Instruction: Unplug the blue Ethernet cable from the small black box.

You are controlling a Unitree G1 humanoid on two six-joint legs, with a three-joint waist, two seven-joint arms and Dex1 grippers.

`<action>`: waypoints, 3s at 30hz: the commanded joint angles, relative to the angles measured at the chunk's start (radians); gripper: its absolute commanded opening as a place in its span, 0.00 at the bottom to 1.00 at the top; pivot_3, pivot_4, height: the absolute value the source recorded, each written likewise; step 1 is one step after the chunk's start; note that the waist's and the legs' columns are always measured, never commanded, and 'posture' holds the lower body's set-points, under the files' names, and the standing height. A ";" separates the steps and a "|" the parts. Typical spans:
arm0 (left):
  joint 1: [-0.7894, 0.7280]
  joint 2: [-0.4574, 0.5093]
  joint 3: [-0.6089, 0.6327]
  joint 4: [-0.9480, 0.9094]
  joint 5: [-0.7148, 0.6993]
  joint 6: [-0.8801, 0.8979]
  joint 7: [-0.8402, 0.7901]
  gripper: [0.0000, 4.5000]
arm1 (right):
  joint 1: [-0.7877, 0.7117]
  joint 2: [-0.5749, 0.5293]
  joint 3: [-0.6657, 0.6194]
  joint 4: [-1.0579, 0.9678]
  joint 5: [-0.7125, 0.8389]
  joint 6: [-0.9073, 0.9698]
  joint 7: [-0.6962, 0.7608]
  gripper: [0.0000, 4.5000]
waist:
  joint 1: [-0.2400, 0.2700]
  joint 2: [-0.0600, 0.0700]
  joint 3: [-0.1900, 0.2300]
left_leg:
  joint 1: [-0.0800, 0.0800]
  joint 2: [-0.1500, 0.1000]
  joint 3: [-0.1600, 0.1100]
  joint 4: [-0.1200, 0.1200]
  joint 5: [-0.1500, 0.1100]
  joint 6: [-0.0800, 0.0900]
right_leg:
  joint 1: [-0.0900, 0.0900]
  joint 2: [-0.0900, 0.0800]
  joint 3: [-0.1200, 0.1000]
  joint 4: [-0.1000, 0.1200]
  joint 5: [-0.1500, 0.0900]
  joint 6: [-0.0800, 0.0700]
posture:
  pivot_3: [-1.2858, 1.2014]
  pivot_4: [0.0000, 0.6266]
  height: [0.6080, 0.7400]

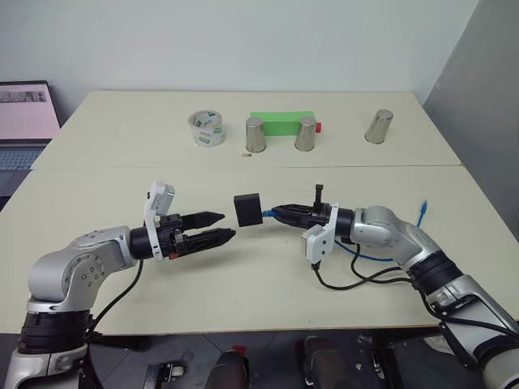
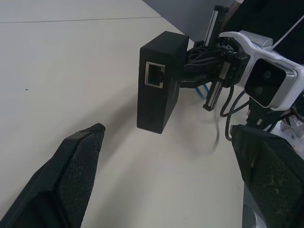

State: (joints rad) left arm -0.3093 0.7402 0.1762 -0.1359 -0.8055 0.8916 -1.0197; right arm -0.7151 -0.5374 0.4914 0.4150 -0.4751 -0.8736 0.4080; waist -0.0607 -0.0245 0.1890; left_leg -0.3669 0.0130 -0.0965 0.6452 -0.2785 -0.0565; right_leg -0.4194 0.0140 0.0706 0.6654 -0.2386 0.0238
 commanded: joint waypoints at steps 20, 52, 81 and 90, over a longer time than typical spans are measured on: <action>-0.069 -0.059 -0.080 0.093 0.066 -0.130 -0.092 0.23 | 0.022 0.048 -0.036 -0.080 0.064 0.000 0.056 0.02 | 0.003 0.000 0.000 | 0.000 0.000 0.000 0.000 0.000 0.000 | 0.000 0.000 0.000 0.000 0.000 0.000 | 0.52 0.24 1.00; -0.134 -0.020 -0.252 0.021 0.233 -0.330 -0.307 0.18 | 0.168 -0.040 -0.178 -0.733 1.134 1.538 0.449 0.69 | 0.007 0.000 0.000 | 0.001 0.000 -0.002 0.001 0.000 0.000 | 0.003 0.001 -0.002 0.000 -0.003 0.005 | 0.52 0.24 1.00; -0.129 -0.015 -0.231 0.011 0.206 -0.306 -0.296 0.18 | 0.139 0.007 -0.199 -0.667 1.101 1.690 0.541 0.69 | 0.005 0.001 0.000 | -0.001 0.000 -0.002 0.001 0.000 0.000 | 0.001 0.001 -0.002 -0.001 -0.003 0.005 | 0.52 0.24 1.00; -0.127 -0.017 -0.234 0.006 0.205 -0.307 -0.291 0.18 | 0.137 0.013 -0.207 -0.656 1.083 1.693 0.557 0.65 | 0.005 0.001 0.000 | -0.001 0.000 -0.002 0.001 0.000 0.000 | 0.001 0.001 -0.002 0.000 -0.003 0.005 | 0.52 0.24 1.00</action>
State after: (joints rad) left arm -0.4255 0.7196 -0.0819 -0.0900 -0.5838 0.5846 -1.3160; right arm -0.5617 -0.5282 0.2970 -0.2287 0.6076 0.8208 0.9534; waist -0.0560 -0.0239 0.1893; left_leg -0.3678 0.0131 -0.0988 0.6463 -0.2785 -0.0561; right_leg -0.4187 0.0149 0.0685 0.6649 -0.2419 0.0292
